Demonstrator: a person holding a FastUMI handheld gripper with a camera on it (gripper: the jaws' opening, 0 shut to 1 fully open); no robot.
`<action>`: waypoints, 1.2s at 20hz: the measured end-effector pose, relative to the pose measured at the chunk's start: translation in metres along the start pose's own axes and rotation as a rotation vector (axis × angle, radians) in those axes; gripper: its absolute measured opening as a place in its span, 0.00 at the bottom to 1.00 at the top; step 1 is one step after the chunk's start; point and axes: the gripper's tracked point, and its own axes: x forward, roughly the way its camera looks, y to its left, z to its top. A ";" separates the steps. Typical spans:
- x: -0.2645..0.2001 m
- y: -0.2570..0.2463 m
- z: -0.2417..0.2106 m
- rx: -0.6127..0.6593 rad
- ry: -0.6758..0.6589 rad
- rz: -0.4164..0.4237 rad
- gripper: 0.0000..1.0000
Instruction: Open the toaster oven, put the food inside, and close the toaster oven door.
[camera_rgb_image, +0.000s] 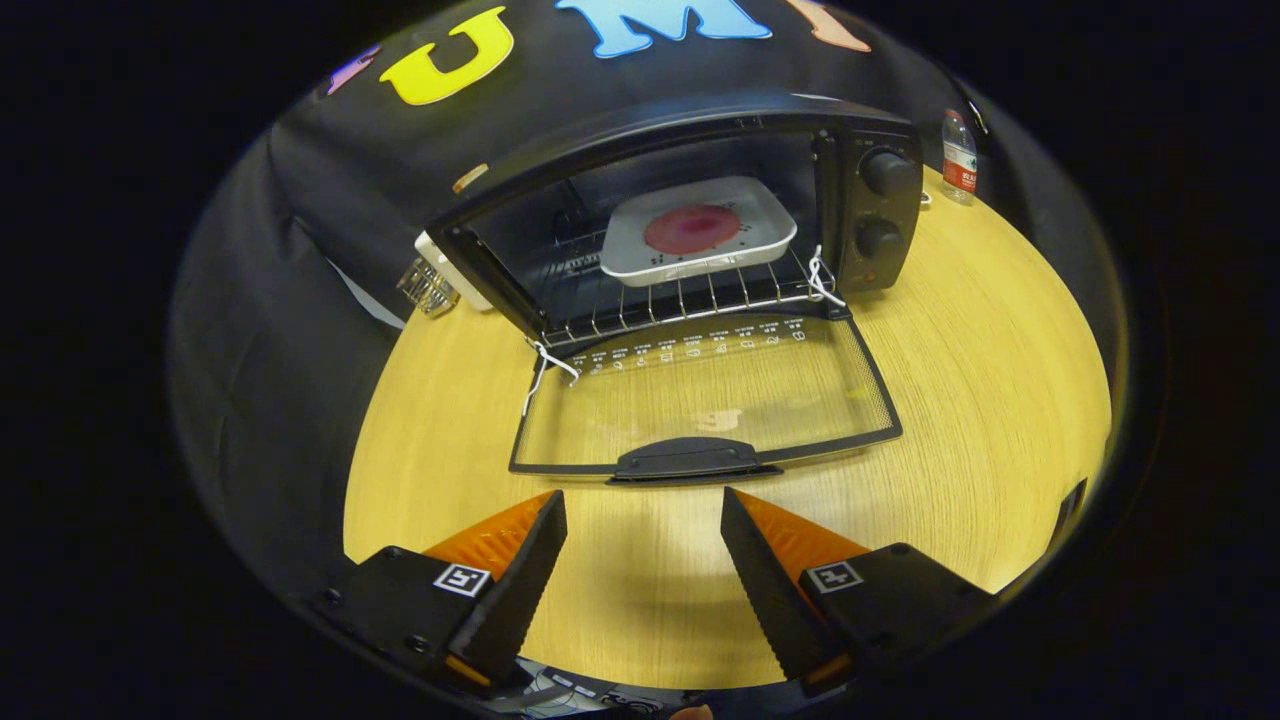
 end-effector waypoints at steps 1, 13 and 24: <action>0.002 -0.005 -0.003 -0.013 0.015 -0.014 0.99; 0.039 -0.040 -0.017 -0.137 0.128 -0.136 0.98; 0.029 -0.037 0.009 -0.329 0.011 -0.205 0.98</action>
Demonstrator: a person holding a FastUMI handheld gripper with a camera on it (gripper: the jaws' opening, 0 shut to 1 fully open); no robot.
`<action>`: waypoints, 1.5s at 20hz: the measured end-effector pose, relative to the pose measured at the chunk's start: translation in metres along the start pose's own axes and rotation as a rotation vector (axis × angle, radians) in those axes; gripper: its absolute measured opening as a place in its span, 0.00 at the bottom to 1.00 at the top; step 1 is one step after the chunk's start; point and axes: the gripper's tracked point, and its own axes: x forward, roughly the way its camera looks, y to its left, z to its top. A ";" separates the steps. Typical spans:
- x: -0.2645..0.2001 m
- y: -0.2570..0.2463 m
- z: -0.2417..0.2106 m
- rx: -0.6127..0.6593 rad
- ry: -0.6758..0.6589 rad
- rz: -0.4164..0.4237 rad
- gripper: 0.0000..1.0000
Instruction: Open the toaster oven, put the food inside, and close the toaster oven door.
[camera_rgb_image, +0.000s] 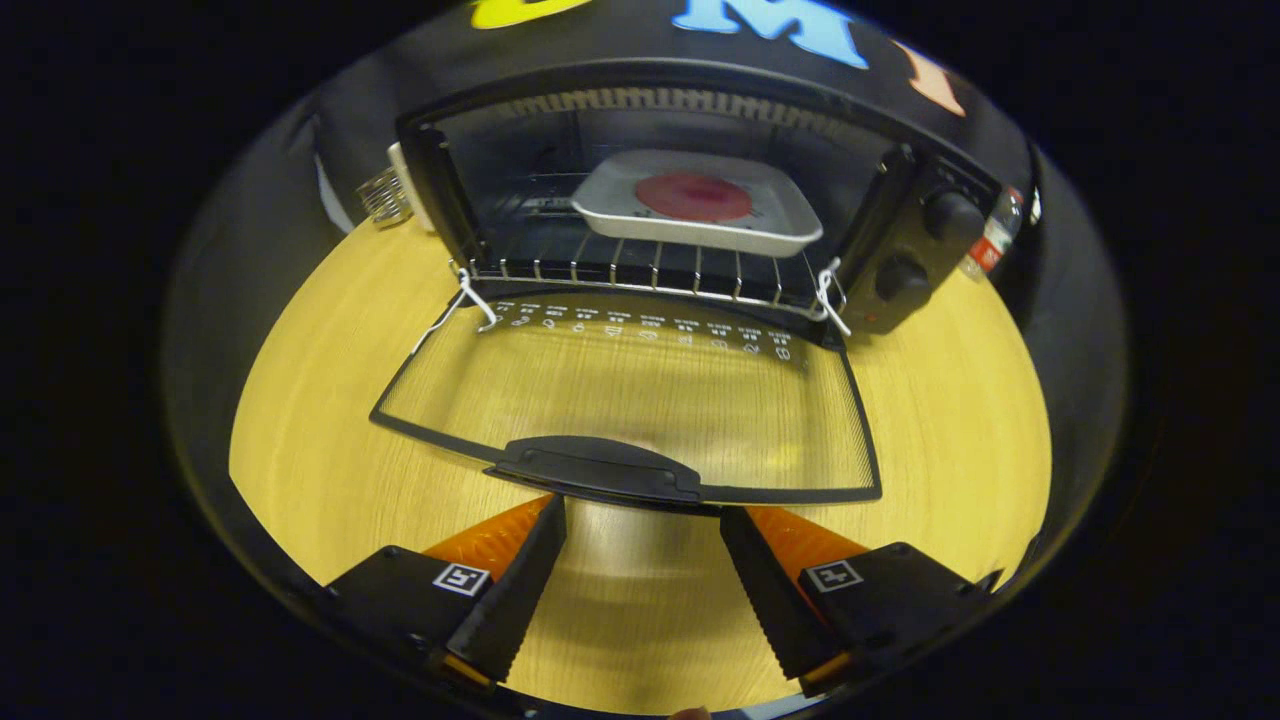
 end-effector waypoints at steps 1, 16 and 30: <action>-0.003 0.002 0.000 0.013 -0.003 0.006 0.99; -0.050 -0.011 0.046 0.168 -0.225 0.047 0.99; -0.156 -0.039 0.098 0.105 -0.731 0.043 0.98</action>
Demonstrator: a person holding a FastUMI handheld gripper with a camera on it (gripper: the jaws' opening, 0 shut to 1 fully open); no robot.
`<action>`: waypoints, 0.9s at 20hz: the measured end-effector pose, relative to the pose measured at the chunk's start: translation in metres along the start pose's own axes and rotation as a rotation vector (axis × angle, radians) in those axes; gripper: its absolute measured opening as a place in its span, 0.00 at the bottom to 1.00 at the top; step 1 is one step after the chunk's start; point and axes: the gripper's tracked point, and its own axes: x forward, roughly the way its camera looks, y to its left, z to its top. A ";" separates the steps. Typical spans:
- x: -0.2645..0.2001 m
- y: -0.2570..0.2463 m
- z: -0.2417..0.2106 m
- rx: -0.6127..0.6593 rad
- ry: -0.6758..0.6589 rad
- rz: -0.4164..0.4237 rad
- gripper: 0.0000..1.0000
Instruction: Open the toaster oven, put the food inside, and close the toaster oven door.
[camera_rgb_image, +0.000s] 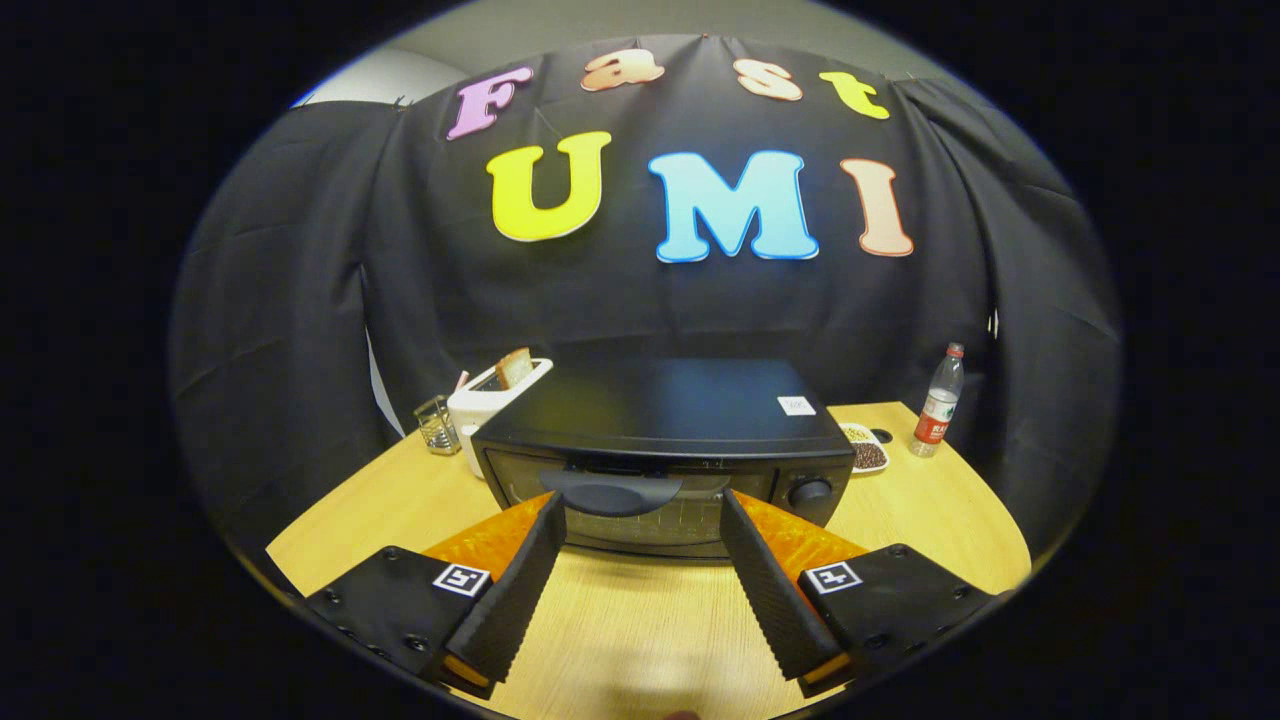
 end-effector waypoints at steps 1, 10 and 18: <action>-0.009 -0.003 0.009 -0.008 -0.032 -0.002 0.98; -0.092 -0.031 0.038 -0.012 -0.134 -0.045 0.98; -0.165 -0.073 0.056 0.026 -0.222 -0.109 0.98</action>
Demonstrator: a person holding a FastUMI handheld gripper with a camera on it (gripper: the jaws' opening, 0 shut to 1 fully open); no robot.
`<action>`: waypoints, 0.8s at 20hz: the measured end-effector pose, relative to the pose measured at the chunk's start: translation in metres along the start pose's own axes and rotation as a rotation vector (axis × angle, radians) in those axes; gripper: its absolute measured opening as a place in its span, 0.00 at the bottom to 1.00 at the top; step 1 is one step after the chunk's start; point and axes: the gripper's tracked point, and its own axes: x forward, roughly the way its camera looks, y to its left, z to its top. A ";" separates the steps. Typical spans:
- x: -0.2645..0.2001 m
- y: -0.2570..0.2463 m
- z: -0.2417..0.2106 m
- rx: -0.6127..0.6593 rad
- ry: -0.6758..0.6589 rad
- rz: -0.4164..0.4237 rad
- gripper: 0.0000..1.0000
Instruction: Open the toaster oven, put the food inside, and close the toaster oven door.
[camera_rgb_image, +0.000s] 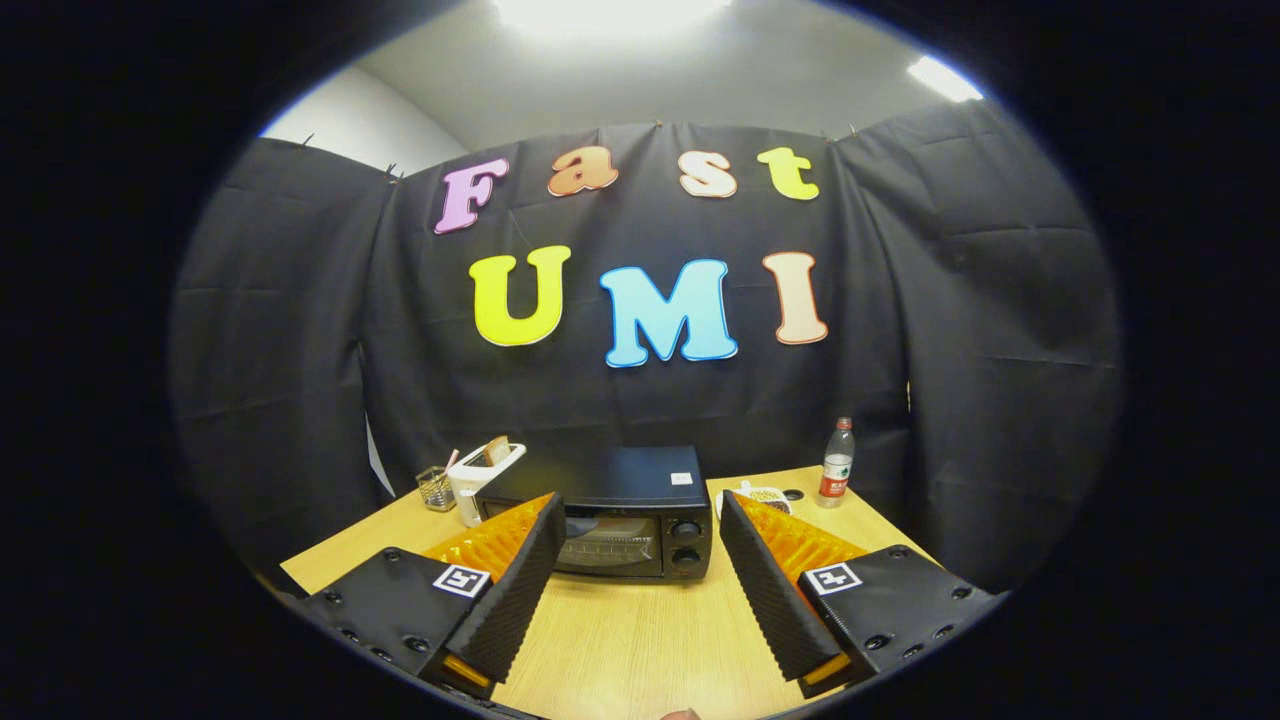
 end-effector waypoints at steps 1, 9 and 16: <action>-0.005 -0.008 0.003 -0.003 -0.009 -0.014 0.98; -0.042 -0.051 0.012 -0.007 -0.045 -0.077 0.98; -0.043 -0.058 0.021 -0.033 -0.074 -0.082 0.98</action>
